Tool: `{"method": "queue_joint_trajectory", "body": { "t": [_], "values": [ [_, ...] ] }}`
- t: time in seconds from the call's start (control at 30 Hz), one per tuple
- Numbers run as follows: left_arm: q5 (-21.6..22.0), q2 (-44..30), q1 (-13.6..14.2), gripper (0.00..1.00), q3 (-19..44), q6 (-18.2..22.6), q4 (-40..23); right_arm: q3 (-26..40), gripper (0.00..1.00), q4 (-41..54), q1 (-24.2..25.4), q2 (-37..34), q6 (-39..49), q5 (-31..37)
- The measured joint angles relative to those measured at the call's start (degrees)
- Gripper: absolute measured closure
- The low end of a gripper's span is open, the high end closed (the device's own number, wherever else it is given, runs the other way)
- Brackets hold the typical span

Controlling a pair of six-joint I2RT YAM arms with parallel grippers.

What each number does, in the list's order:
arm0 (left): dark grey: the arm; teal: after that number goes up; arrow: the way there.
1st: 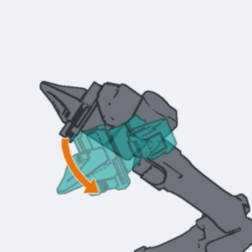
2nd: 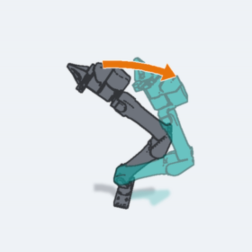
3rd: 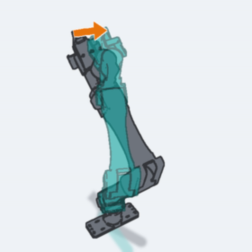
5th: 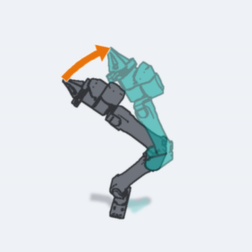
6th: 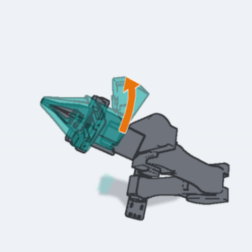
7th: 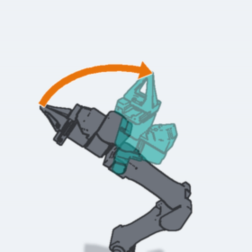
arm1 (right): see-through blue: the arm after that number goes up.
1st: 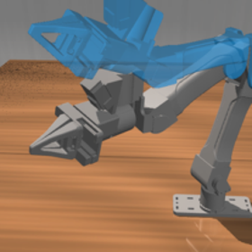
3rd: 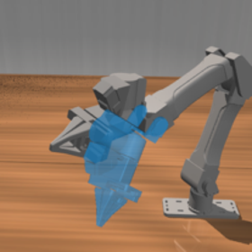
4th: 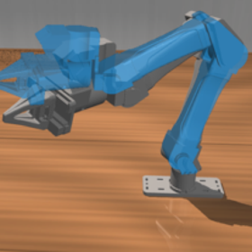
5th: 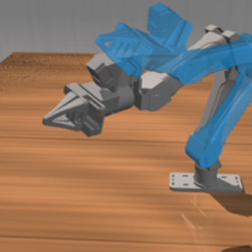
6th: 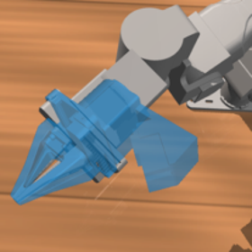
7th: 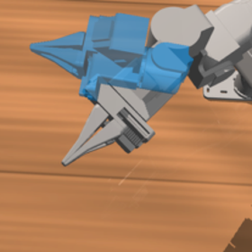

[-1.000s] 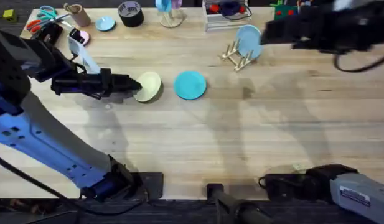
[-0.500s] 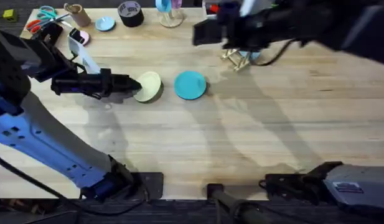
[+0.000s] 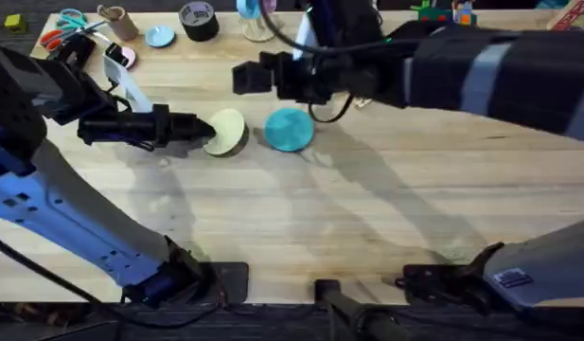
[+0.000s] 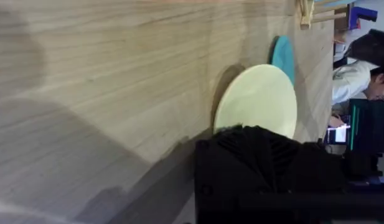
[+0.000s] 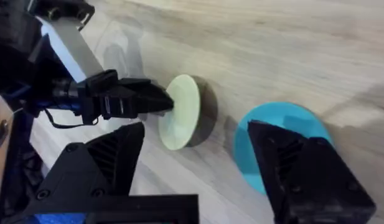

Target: Pick up the plates from the table one by one and place each into a slot on the dish rack.

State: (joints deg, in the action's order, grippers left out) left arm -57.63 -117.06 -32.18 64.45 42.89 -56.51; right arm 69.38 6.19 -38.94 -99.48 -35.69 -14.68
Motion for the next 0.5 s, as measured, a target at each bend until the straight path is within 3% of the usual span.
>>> {"method": "queue_joint_trajectory", "body": {
  "t": [0.5],
  "values": [
    [0.02, 0.00, 0.00, 0.959, 0.00, 0.00, 0.00, 0.00, 0.007, -10.83, -4.36, -9.46, -12.20, 0.06]
  ]
}}
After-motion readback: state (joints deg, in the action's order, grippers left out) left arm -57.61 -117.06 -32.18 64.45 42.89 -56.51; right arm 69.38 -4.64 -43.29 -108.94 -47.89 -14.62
